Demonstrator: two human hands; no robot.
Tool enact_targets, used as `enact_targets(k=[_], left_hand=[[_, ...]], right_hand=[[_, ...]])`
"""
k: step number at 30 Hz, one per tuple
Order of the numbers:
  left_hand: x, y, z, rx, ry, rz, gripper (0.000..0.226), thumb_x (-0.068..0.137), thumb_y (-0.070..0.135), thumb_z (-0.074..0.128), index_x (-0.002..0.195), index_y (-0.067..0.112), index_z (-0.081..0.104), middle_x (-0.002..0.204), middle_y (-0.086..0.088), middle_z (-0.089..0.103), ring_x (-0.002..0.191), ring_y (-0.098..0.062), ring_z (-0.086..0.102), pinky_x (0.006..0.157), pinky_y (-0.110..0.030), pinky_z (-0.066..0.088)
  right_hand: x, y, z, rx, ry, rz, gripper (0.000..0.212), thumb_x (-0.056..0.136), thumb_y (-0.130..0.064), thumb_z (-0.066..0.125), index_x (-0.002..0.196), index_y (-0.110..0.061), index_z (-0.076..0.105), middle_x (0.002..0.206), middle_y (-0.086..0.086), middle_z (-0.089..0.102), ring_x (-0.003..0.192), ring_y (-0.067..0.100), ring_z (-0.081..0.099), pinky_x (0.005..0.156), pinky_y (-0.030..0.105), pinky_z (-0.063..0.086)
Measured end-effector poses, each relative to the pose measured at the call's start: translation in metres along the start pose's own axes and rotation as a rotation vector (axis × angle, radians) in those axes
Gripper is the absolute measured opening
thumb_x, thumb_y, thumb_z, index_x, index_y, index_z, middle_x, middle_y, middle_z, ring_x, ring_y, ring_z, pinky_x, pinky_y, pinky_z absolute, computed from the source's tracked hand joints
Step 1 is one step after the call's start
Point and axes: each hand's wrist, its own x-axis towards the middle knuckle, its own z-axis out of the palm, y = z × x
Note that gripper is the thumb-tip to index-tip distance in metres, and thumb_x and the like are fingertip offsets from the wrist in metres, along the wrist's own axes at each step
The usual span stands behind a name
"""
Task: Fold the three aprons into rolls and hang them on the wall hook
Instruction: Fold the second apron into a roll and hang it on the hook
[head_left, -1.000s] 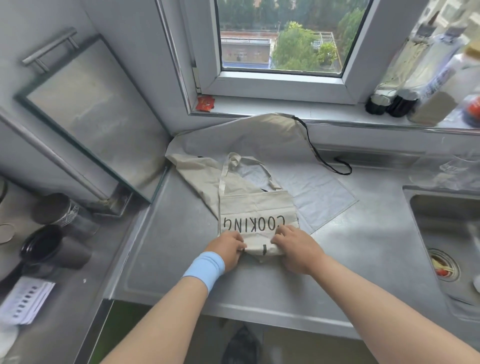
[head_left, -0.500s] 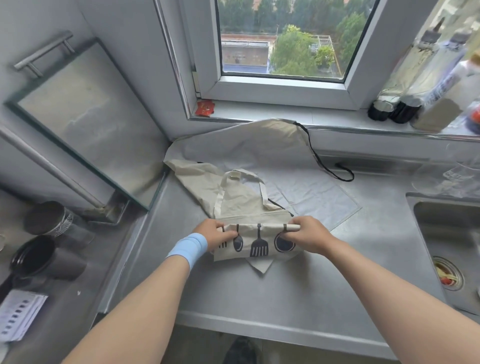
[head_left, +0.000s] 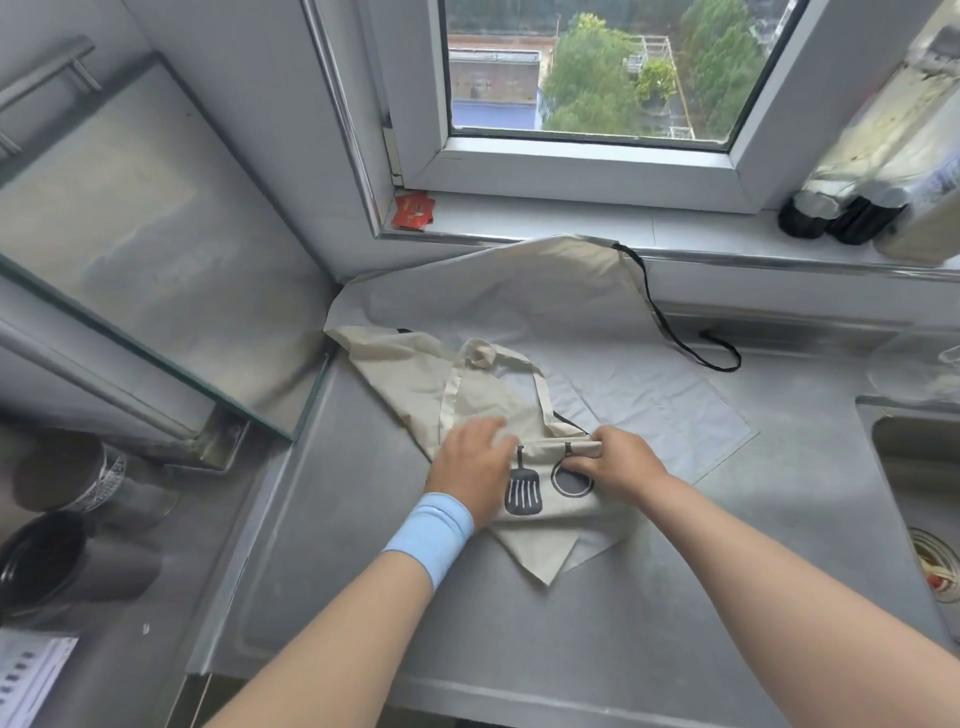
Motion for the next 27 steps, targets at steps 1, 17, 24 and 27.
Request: enact_targets(k=[1, 17, 24, 27], left_hand=[[0.001, 0.005, 0.007, -0.024, -0.049, 0.094, 0.026, 0.070, 0.022, 0.062, 0.095, 0.021, 0.067, 0.113, -0.006, 0.063, 0.099, -0.030, 0.062, 0.089, -0.037, 0.037], [-0.013, 0.004, 0.038, 0.044, -0.492, -0.070, 0.063, 0.100, 0.047, 0.016, 0.154, 0.025, -0.007, 0.160, 0.001, -0.019, 0.148, -0.018, -0.016, 0.120, -0.043, -0.008], [-0.028, -0.017, 0.024, 0.027, -0.511, -0.156, 0.071, 0.089, 0.043, -0.006, 0.154, 0.016, -0.004, 0.161, -0.002, -0.015, 0.148, -0.019, -0.016, 0.116, -0.032, -0.014], [-0.023, -0.014, 0.015, 0.156, -0.481, -0.126, 0.061, 0.100, 0.031, 0.038, 0.153, 0.011, 0.017, 0.162, -0.007, -0.001, 0.149, -0.025, -0.002, 0.119, -0.042, -0.001]], right_hand=[[0.003, 0.000, -0.001, 0.012, 0.002, 0.007, 0.045, 0.072, -0.058, 0.075, 0.093, -0.020, 0.059, 0.095, 0.000, 0.066, 0.095, 0.022, 0.062, 0.071, 0.030, 0.042], [-0.021, 0.011, 0.049, -0.450, -0.017, -0.537, 0.075, 0.087, -0.064, 0.007, 0.154, -0.032, 0.002, 0.159, -0.004, -0.015, 0.147, 0.014, -0.015, 0.122, 0.043, -0.002], [-0.025, 0.011, 0.033, -0.536, -0.099, -0.536, 0.078, 0.084, -0.065, -0.001, 0.154, -0.032, -0.009, 0.157, -0.003, -0.026, 0.148, 0.016, -0.019, 0.121, 0.036, -0.009], [-0.030, 0.008, 0.031, -0.559, 0.017, -0.609, 0.068, 0.093, -0.049, 0.036, 0.155, -0.029, 0.015, 0.164, 0.010, 0.002, 0.150, 0.028, 0.006, 0.119, 0.045, 0.014]])
